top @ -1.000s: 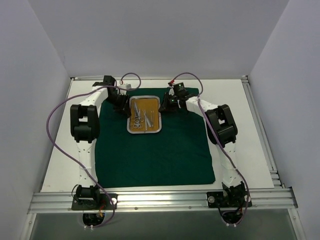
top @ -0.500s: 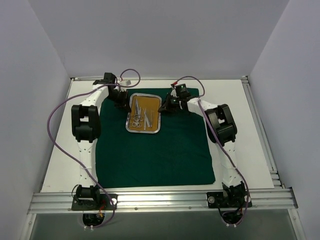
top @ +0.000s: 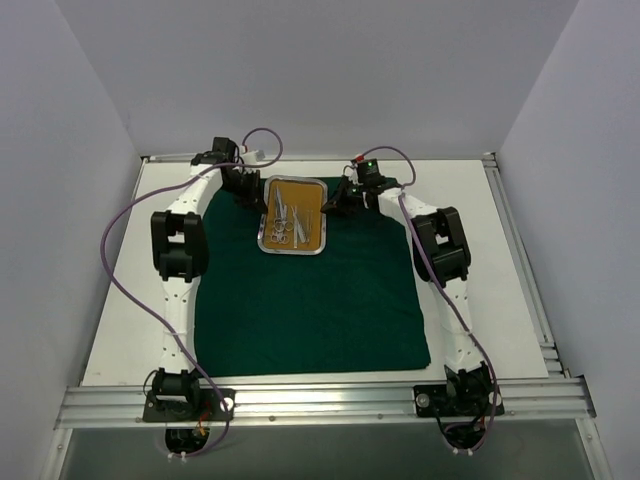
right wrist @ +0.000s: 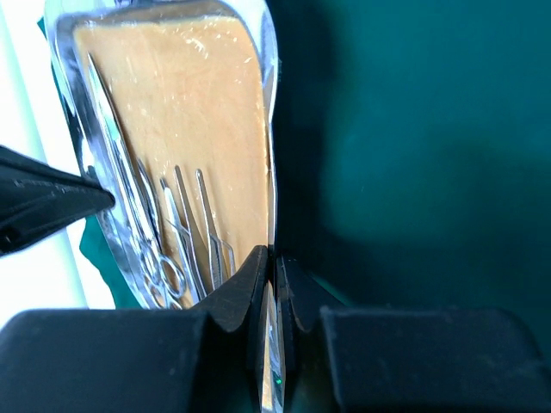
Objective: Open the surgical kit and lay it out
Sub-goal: Move the container from the surgical kit.
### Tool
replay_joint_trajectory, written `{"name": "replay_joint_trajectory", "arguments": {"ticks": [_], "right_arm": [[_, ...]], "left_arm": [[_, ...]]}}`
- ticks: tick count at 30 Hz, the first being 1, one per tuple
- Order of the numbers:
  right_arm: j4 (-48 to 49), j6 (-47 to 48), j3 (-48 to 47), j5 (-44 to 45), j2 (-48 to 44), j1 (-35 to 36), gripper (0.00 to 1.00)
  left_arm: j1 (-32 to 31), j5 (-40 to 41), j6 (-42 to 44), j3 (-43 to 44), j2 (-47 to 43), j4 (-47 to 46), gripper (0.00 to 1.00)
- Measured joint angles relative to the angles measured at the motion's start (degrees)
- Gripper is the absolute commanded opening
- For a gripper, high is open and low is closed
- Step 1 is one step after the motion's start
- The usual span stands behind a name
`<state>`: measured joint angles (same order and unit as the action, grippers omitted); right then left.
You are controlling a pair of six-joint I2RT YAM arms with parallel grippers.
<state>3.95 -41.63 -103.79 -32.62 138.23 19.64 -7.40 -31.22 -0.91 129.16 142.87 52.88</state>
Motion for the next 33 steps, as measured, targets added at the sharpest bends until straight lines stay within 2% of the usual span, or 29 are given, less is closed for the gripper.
{"name": "replay_joint_trajectory", "arguments": {"ticks": [8, 12, 19, 28, 29, 30, 33], "right_arm": [[-3.1, -1.7, -8.3, 0.9, 4.8, -0.8, 0.0], [-2.9, -3.4, -9.6, 1.2, 6.1, -1.3, 0.0], [-2.9, -4.8, -10.9, 3.4, 6.4, -1.7, 0.0], [-1.3, -6.6, -11.5, 6.6, 6.6, -1.7, 0.0], [-0.9, -6.8, -11.5, 7.0, 6.6, -1.7, 0.04], [-0.7, -7.0, -11.5, 7.3, 6.6, -1.7, 0.06], [-0.2, -7.1, -11.5, 8.7, 6.7, -1.7, 0.11]], "left_arm": [[-0.3, 1.0, -2.8, 6.3, 4.4, 0.6, 0.03], [-0.4, 1.2, -3.2, 10.7, 7.2, 1.3, 0.06], [-1.1, 1.4, -3.5, 13.4, 8.9, 0.7, 0.1], [-1.8, 3.3, -2.9, 13.5, 9.6, -0.1, 0.36], [-1.9, 3.6, -2.8, 13.6, 9.7, -0.1, 0.39], [-2.0, 3.6, -2.8, 13.7, 9.8, -0.2, 0.46], [-2.5, 3.5, -2.7, 14.1, 9.8, -0.2, 0.55]]}}
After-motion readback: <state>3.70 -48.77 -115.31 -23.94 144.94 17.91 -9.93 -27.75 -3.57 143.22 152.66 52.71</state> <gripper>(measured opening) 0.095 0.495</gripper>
